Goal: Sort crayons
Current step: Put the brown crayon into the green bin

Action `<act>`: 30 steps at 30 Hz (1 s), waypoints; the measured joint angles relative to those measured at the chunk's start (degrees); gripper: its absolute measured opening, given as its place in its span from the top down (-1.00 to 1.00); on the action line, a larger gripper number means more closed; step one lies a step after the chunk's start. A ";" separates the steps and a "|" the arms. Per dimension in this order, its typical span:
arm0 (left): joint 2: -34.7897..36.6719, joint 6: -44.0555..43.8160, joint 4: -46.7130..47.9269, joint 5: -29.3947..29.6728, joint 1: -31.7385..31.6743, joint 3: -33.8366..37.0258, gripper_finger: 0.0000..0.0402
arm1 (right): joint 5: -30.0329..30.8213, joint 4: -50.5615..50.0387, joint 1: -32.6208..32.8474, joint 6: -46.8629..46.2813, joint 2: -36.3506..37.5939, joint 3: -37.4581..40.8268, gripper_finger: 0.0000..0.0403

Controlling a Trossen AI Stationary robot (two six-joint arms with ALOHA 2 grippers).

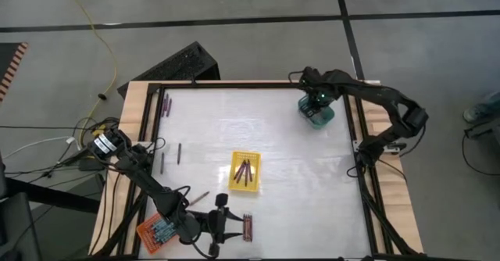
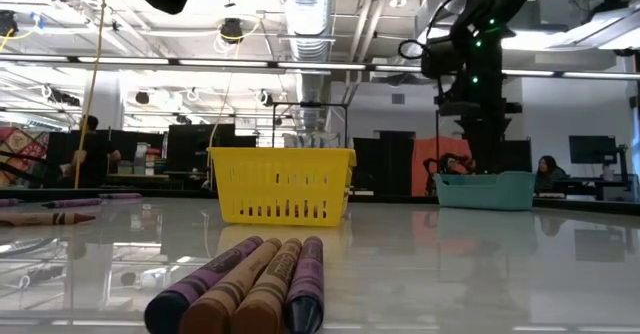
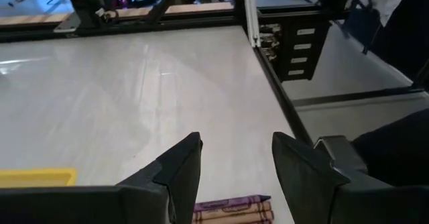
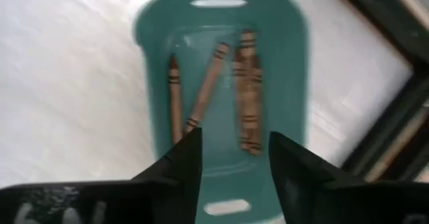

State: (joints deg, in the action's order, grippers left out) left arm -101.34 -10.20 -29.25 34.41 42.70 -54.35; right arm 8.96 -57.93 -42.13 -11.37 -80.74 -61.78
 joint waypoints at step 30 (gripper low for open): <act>13.62 -50.54 80.26 -27.24 -7.27 -3.85 0.14 | -12.38 14.47 55.50 -0.72 21.50 1.36 0.24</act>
State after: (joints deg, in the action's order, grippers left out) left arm -87.72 -60.75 51.01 7.17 35.43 -58.19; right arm -3.42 -43.46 13.37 -12.08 -59.24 -60.42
